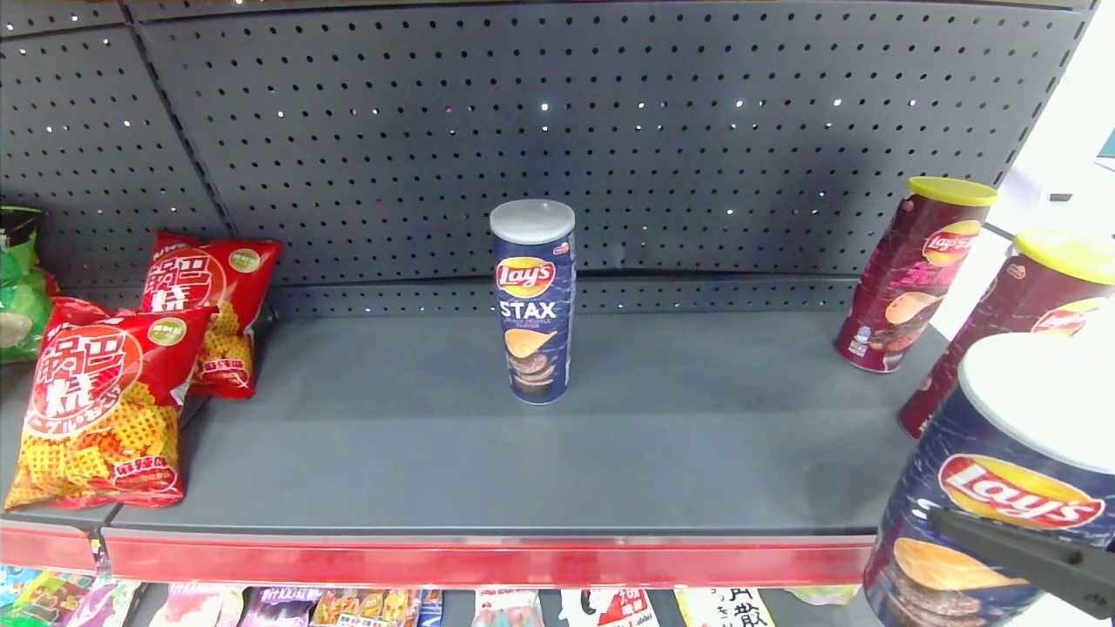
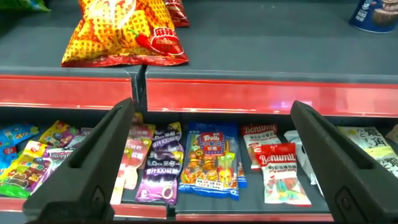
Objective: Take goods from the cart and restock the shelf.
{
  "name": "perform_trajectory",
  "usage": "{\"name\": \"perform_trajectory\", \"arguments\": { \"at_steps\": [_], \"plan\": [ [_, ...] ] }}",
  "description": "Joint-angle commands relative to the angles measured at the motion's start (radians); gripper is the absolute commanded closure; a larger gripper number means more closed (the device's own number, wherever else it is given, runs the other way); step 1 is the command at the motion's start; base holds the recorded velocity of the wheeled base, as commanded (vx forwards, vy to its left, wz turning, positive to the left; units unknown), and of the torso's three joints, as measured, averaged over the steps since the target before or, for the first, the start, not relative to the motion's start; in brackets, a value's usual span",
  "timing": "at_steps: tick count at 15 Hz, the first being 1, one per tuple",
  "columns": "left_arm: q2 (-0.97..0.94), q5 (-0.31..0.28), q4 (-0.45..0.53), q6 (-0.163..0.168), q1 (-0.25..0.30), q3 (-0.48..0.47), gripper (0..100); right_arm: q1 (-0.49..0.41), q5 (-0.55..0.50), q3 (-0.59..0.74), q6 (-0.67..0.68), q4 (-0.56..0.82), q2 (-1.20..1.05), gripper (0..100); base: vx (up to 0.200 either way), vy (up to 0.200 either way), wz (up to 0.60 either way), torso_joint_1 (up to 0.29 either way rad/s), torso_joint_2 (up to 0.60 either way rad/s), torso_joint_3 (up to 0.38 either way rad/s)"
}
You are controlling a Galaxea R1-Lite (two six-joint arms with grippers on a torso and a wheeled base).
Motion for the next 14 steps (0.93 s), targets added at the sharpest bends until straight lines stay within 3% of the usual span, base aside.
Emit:
{"name": "perform_trajectory", "arguments": {
  "at_steps": [1, 5, 6, 7, 8, 9, 10, 11, 12, 13, 14],
  "plan": [
    [0.001, -0.002, 0.0, 0.003, 0.0, -0.001, 0, 0.002, 0.0, -0.035, -0.002, -0.002, 0.043, 100, 0.0, 0.0, 0.0, 0.0, 0.0, 0.0],
    [0.0, -0.009, -0.002, 0.011, 0.0, 0.0, 0, 0.009, 0.002, -0.082, -0.009, -0.006, 0.124, 100, 0.0, 0.0, 0.0, 0.0, 0.0, 0.0],
    [0.0, -0.021, -0.002, 0.029, 0.0, -0.001, 0, 0.022, 0.002, -0.094, -0.009, -0.006, 0.142, 100, 0.0, 0.0, 0.0, 0.0, 0.0, 0.0],
    [0.0, -0.057, -0.011, 0.08, 0.0, -0.006, 0, 0.042, 0.0, -0.116, -0.009, -0.006, 0.165, 100, 0.0, 0.0, 0.0, 0.0, 0.0, 0.0],
    [0.009, -0.075, -0.019, 0.084, 0.0, -0.041, 0, 0.045, 0.0, -0.124, -0.009, -0.006, 0.173, 100, 0.0, 0.0, 0.0, 0.0, 0.0, 0.0],
    [0.173, -0.081, -0.106, 0.077, -0.018, -0.176, 0, 0.048, 0.0, -0.131, -0.009, -0.006, 0.187, 100, 0.0, 0.0, 0.0, 0.0, 0.0, 0.0],
    [0.359, -0.083, -0.233, 0.038, -0.115, -0.31, 0, 0.048, 0.002, -0.139, -0.009, -0.006, 0.21, 100, 0.0, 0.0, 0.0, 0.0, 0.0, 0.0],
    [0.483, -0.077, -0.253, 0.037, -0.158, -0.452, 0, 0.049, 0.002, -0.142, -0.011, -0.006, 0.216, 100, 0.0, 0.0, 0.0, 0.0, 0.0, 0.0],
    [0.594, -0.086, -0.253, 0.072, -0.158, -0.575, 0, 0.049, 0.002, -0.151, -0.009, -0.006, 0.224, 100, 0.0, 0.0, 0.0, 0.0, 0.0, 0.0],
    [0.715, -0.11, -0.253, 0.13, -0.162, -0.679, 0, 0.049, 0.002, -0.16, -0.011, -0.006, 0.228, 100, 0.0, 0.0, 0.0, 0.0, 0.0, 0.0],
    [0.819, -0.181, -0.253, 0.173, -0.166, -0.736, 0, 0.049, 0.002, -0.174, -0.009, -0.006, 0.238, 100, 0.0, 0.0, 0.0, 0.0, 0.0, 0.0]
  ]
}}
